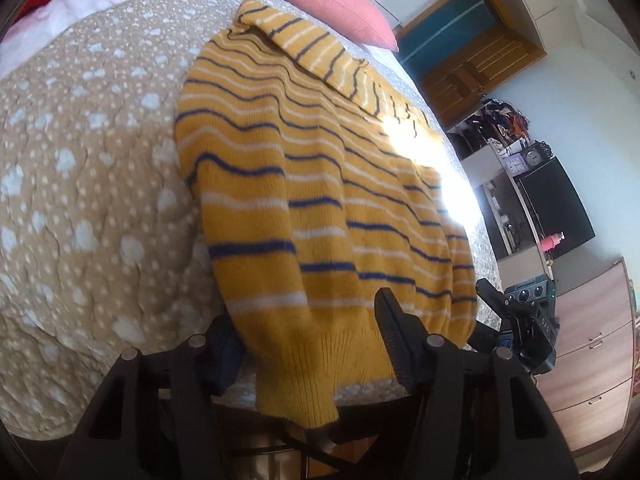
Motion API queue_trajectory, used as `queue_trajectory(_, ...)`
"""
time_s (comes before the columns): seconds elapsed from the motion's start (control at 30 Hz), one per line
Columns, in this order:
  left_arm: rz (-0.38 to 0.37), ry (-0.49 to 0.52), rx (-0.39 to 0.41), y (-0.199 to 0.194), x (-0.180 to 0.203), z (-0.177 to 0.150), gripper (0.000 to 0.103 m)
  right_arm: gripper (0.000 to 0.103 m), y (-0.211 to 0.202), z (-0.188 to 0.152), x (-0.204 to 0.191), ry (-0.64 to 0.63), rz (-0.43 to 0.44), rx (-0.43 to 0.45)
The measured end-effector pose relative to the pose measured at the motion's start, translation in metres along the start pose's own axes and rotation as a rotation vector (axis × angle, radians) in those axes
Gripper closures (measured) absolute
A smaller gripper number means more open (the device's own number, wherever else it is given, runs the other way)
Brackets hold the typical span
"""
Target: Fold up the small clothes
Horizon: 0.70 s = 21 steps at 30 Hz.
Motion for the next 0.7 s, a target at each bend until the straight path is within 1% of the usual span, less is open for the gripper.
queue_trajectory(0.07,0.014,0.002,0.001,0.003,0.000,-0.004,0.045,0.046,0.005,-0.009,-0.003,0.006,-0.004,0.002)
queue_trajectory(0.1,0.036,-0.002,0.012,0.002,0.001,-0.004,0.050,0.049,0.007,-0.013,-0.004,0.007,-0.012,0.001)
queue_trajectory(0.13,0.067,-0.008,0.025,0.001,0.000,-0.003,0.075,0.059,0.009,-0.016,-0.005,0.006,-0.027,0.001)
queue_trajectory(0.17,0.110,-0.014,0.039,0.001,0.000,-0.001,0.093,0.072,0.011,-0.019,-0.007,0.002,-0.048,-0.006)
queue_trajectory(0.2,0.107,-0.030,0.035,0.000,-0.001,0.000,0.093,0.079,0.012,-0.020,-0.006,-0.003,-0.077,-0.014)
queue_trajectory(0.23,0.096,-0.063,0.045,-0.005,-0.003,0.001,0.094,0.089,0.013,-0.021,-0.006,-0.005,-0.109,-0.019)
queue_trajectory(0.27,0.099,-0.077,0.058,-0.010,-0.003,0.003,0.094,0.091,0.013,-0.019,-0.005,-0.008,-0.128,-0.025)
queue_trajectory(0.37,0.090,-0.056,0.109,-0.033,0.009,0.000,0.095,0.092,0.009,-0.011,-0.011,-0.029,-0.144,-0.018)
queue_trajectory(0.47,0.071,-0.014,0.167,-0.062,0.026,-0.010,0.095,0.093,-0.003,-0.007,-0.025,-0.072,-0.119,-0.005)
queue_trajectory(0.6,0.026,0.003,0.182,-0.088,0.032,-0.032,0.095,0.093,-0.027,-0.014,-0.039,-0.103,-0.089,0.007)
queue_trajectory(0.63,0.030,0.013,0.184,-0.092,0.031,-0.041,0.095,0.093,-0.033,-0.019,-0.041,-0.105,-0.074,0.007)
queue_trajectory(0.7,0.065,0.027,0.187,-0.091,0.030,-0.051,0.095,0.093,-0.043,-0.031,-0.045,-0.122,-0.072,-0.004)
Point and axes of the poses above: each gripper's, at about its wrist camera, not at the fingertips, and y roughly the way its jaws point, x to its right, z to its top, the point moved 1 cm from there along y, roughly the way its jaws point, and after that the axes turned 13 degrees about -y, right-handed, at the moved point
